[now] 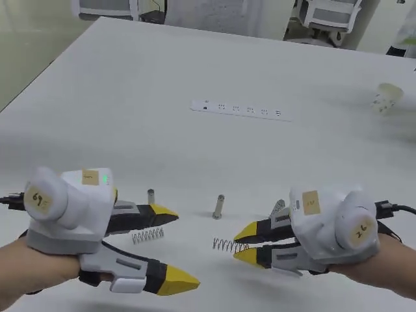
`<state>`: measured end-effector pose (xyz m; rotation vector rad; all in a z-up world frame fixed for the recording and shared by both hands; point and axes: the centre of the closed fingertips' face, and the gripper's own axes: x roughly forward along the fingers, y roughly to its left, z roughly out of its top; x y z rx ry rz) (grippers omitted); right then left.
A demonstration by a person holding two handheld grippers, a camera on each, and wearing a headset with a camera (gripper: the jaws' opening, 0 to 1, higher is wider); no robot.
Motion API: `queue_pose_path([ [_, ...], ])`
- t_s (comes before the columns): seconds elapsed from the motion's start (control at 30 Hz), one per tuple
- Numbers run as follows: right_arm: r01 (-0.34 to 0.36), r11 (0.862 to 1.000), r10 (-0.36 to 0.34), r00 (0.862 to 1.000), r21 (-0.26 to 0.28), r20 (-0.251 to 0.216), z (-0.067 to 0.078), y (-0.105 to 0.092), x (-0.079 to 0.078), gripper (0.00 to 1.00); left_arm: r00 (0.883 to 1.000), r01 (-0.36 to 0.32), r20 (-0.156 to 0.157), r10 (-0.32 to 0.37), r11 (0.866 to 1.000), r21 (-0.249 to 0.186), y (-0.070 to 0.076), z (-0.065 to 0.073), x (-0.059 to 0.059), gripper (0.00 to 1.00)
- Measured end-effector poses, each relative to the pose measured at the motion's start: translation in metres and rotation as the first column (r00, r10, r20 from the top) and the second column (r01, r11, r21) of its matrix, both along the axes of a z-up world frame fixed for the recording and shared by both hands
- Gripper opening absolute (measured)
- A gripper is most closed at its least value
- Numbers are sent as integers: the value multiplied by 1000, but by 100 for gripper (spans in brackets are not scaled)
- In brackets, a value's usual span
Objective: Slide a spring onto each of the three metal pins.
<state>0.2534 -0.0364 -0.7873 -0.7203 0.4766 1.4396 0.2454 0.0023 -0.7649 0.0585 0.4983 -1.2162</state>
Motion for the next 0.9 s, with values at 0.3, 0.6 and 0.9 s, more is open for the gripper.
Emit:
queue_pose_path([
  [0.3,-36,999,36,999,20,15,11,4,-4,8,999,28,22,-28,999,-16,-12,7,8,42],
  [0.6,-27,998,26,1000,54,4,21,6,-4,8,996,59,63,-57,998,-30,-30,11,11,23],
  [0.9,-27,997,27,1000,71,5,26,7,-6,8,994,82,81,-79,996,-33,-39,9,10,10],
])
